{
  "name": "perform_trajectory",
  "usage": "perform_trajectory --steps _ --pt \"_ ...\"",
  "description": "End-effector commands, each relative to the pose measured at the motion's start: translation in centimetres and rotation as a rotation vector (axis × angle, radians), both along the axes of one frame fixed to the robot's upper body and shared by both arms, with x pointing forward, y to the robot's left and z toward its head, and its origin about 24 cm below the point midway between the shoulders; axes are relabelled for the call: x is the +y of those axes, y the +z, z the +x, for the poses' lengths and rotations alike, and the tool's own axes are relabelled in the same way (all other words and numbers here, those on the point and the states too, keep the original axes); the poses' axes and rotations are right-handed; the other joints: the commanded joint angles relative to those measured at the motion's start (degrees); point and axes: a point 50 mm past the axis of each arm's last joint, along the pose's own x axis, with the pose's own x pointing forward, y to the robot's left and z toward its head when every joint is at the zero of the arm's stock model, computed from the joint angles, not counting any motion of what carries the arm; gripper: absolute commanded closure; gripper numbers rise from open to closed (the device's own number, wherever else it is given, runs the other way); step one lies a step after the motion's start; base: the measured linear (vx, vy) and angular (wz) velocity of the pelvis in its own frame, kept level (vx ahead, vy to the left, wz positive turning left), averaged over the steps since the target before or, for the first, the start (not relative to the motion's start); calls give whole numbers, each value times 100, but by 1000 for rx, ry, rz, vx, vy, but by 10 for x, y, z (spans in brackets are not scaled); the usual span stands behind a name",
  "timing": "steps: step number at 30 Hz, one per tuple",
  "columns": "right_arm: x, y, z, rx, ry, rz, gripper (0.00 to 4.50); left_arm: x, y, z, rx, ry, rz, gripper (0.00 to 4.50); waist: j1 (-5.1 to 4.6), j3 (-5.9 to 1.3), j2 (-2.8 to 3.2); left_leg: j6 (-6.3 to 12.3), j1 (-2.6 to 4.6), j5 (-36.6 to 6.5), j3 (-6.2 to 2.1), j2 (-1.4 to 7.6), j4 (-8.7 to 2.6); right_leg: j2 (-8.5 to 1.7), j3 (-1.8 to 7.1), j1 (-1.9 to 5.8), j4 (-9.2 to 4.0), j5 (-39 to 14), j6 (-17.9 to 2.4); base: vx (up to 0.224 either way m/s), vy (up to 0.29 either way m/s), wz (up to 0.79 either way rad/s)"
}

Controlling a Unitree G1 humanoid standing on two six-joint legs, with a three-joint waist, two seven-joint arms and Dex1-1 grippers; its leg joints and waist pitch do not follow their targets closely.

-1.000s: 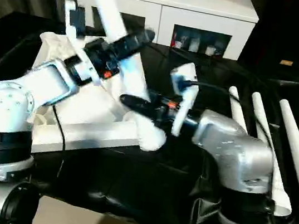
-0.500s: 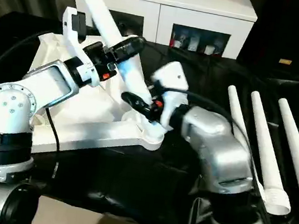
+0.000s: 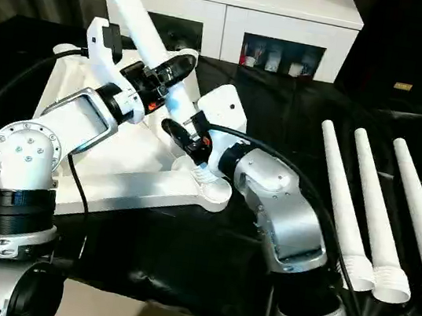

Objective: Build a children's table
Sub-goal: Pick table leg

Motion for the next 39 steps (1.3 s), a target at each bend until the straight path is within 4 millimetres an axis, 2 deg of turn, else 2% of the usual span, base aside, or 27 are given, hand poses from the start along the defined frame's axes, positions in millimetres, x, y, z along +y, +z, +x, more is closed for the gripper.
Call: perform_trajectory --steps 1,3,5,7,9,10,14,15,17,23,24,27,28,31,33,34,37,39 --pt "-1 4 0 -35 -12 5 266 4 7 1 -29 34 26 259 -18 -427 16 -202 144 -731 -35 62 -366 -86 75 288 -350 371 -1203 0 0 0" --pt "-2 6 1 -69 -26 -12 266 5 7 2 -32 36 40 261 -19 -424 5 -214 140 -736 -35 63 -368 -86 73 290 -350 383 -1201 0 0 0" --pt "-3 6 1 -56 -24 3 196 5 7 2 -32 25 55 262 -25 -423 43 -246 149 -790 -38 60 -369 -84 71 286 -348 339 -1199 0 0 0" --pt "-6 5 3 -31 -32 32 194 4 8 0 -41 -5 53 262 -33 -426 36 -249 145 -794 -40 59 -371 -81 70 291 -345 382 -1198 0 0 0" --pt "-9 5 4 -17 -33 47 157 3 9 -2 -67 -41 66 263 -34 -424 19 -238 148 -798 -36 59 -373 -81 71 292 -348 393 -1212 0 0 0" --pt "-10 6 4 -1 -22 64 157 3 10 -4 -83 -66 74 263 -28 -430 27 -221 151 -775 -36 58 -369 -82 70 291 -341 382 -1225 0 0 0" --pt "-17 12 3 59 51 148 126 2 10 -12 -153 -180 136 264 -20 -434 29 -153 158 -765 -34 72 -372 -87 66 288 -323 431 -1311 0 0 0" --pt "-22 13 1 105 128 158 114 2 7 -20 -197 -272 176 264 -29 -426 20 -117 157 -783 -31 65 -376 -76 64 289 -330 426 -1330 0 0 0" --pt "-24 12 -3 146 200 150 95 1 7 -25 -244 -350 196 264 -16 -426 39 -104 161 -748 -30 76 -370 -79 60 289 -316 435 -1383 0 0 0" --pt "-31 8 -13 268 371 109 87 2 9 -39 -329 -533 272 264 -22 -419 10 -95 166 -783 -13 73 -373 -93 69 291 -319 224 -1442 0 0 0" --pt "-32 9 -16 292 413 109 87 4 13 -40 -356 -557 268 264 -26 -419 -19 -75 167 -782 -6 70 -374 -89 69 295 -328 202 -1446 0 0 0" --pt "-33 10 -18 348 464 129 87 7 21 -40 -416 -602 240 264 -21 -413 -1 -75 172 -768 -2 79 -375 -96 75 278 -328 121 -1477 0 0 0" --pt "-34 9 -18 359 467 126 117 7 23 -40 -433 -614 227 264 -25 -420 -6 -87 171 -776 1 78 -371 -101 76 280 -324 108 -1490 0 0 0" --pt "-33 8 -20 387 486 123 130 8 28 -40 -461 -629 193 264 -24 -423 -8 -102 177 -798 6 74 -368 -102 75 275 -327 75 -1512 0 0 0" --pt "-32 8 -21 393 495 123 143 7 30 -39 -469 -631 177 264 -22 -423 11 -119 171 -796 -1 81 -369 -110 75 279 -322 71 -1512 0 0 0" --pt "-31 8 -22 396 501 125 167 7 31 -39 -473 -633 169 264 -22 -425 2 -129 168 -801 1 77 -369 -107 75 281 -324 69 -1513 0 0 0" --pt "-29 9 -25 408 518 132 177 6 31 -37 -483 -643 156 264 -16 -429 5 -127 172 -794 1 75 -369 -102 73 278 -326 62 -1503 0 0 0" --pt "-29 10 -25 408 519 134 202 7 31 -36 -484 -645 157 264 -13 -437 16 -136 175 -769 -3 71 -366 -102 72 281 -322 88 -1505 0 0 0"
